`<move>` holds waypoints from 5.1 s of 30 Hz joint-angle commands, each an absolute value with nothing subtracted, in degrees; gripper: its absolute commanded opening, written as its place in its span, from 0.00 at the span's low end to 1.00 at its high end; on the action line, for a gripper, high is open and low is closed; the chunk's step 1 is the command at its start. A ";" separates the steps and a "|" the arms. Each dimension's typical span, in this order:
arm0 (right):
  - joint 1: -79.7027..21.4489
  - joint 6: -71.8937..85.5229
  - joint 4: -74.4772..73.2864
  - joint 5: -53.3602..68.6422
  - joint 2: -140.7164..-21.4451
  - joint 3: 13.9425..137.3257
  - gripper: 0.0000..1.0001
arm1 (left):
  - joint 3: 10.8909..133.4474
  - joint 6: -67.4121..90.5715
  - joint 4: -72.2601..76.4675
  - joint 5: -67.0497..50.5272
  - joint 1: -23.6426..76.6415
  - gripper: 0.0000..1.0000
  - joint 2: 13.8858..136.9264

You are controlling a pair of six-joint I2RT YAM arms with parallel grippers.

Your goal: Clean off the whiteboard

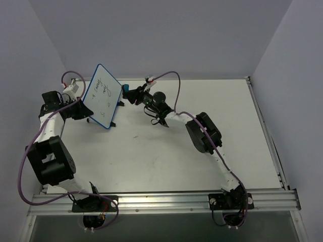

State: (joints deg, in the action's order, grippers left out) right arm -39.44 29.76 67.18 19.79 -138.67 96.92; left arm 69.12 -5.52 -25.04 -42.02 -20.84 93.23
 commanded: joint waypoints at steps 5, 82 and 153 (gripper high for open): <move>-38.85 27.34 71.19 20.30 -130.62 90.01 0.00 | 66.98 -4.84 -34.73 -41.39 -19.86 0.02 92.29; -42.19 11.86 35.00 19.07 -139.57 113.01 0.00 | 79.80 -15.20 -51.50 -44.91 -2.81 0.02 103.62; -34.81 24.08 37.88 29.28 -149.77 116.55 0.00 | 79.98 -15.12 -52.21 -43.15 -1.32 0.02 100.20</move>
State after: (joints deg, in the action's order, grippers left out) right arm -33.65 24.71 41.36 30.68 -148.62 118.37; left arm 81.14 -8.03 -46.30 -40.86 -5.52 100.51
